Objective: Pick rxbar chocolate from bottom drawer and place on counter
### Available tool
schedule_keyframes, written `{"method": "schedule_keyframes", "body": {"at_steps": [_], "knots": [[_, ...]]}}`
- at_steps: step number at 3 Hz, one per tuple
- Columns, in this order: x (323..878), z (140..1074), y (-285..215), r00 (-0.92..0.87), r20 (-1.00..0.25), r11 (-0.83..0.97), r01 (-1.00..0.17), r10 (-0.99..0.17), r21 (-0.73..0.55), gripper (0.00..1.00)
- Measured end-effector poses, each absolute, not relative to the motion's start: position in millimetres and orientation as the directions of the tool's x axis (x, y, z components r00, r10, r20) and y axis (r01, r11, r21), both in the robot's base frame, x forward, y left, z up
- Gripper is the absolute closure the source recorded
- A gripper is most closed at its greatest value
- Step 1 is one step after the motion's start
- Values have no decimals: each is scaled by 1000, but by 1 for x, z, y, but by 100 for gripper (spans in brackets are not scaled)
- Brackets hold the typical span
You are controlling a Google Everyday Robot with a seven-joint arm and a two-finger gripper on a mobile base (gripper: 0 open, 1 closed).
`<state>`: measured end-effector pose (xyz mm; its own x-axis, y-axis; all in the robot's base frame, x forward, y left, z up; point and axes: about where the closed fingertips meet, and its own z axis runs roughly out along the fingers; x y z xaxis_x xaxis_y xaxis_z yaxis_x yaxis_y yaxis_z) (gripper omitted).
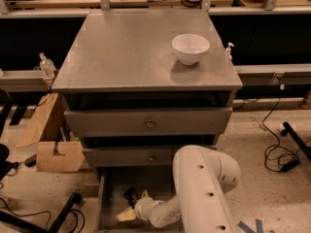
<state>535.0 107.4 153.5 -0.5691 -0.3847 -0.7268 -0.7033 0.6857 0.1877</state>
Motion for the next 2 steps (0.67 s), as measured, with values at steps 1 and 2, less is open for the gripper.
{"method": "schedule_keyframes", "body": {"at_steps": [1, 2], "knots": [[536, 136, 121, -540, -713, 677, -725, -446, 125, 0], [540, 118, 129, -515, -679, 663, -746, -523, 55, 15]]}}
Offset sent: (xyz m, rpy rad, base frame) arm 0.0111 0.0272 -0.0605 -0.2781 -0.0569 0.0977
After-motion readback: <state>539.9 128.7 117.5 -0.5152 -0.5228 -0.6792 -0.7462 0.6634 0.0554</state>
